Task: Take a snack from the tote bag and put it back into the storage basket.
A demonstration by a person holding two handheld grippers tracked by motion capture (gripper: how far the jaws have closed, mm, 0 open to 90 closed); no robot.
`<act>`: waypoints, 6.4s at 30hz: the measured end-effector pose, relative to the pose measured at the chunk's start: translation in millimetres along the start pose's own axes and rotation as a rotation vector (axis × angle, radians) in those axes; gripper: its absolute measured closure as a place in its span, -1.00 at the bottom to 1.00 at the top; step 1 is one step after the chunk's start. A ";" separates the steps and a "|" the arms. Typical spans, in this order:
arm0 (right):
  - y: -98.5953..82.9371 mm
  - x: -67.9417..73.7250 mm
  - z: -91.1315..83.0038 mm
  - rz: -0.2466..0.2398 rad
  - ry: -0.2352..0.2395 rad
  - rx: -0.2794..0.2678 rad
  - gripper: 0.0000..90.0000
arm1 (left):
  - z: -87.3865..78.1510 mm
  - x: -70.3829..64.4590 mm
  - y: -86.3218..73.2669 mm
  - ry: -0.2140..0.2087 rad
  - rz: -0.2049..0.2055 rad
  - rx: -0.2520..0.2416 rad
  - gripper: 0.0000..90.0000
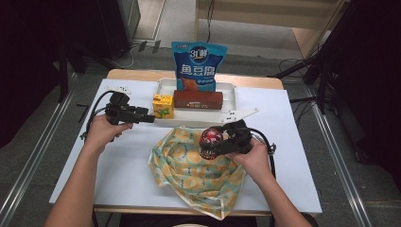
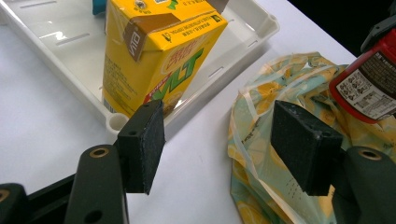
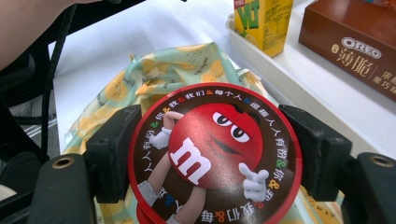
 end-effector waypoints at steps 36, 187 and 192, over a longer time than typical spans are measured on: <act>39.5 -29.2 -3.5 -0.012 -0.029 -0.021 -0.41 | -2.8 -1.2 0.0 -0.009 0.008 -0.007 -0.21; 22.9 -112.9 1.4 0.115 -0.175 -0.069 -0.62 | -7.0 -6.5 -17.2 -0.019 0.014 0.021 -0.21; 18.9 -101.0 -1.8 0.103 -0.160 -0.071 -0.61 | -5.9 -6.0 -15.8 -0.023 0.016 0.021 -0.21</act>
Point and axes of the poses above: each handheld gripper's, and its own axes: z roughly forward along the jaws, y roughly out of its top, x roughly to its left, the point moved 4 cm from there along z, roughly forward along the jaws, and after that the axes turned 9 degrees about y, right-handed, at the moved point
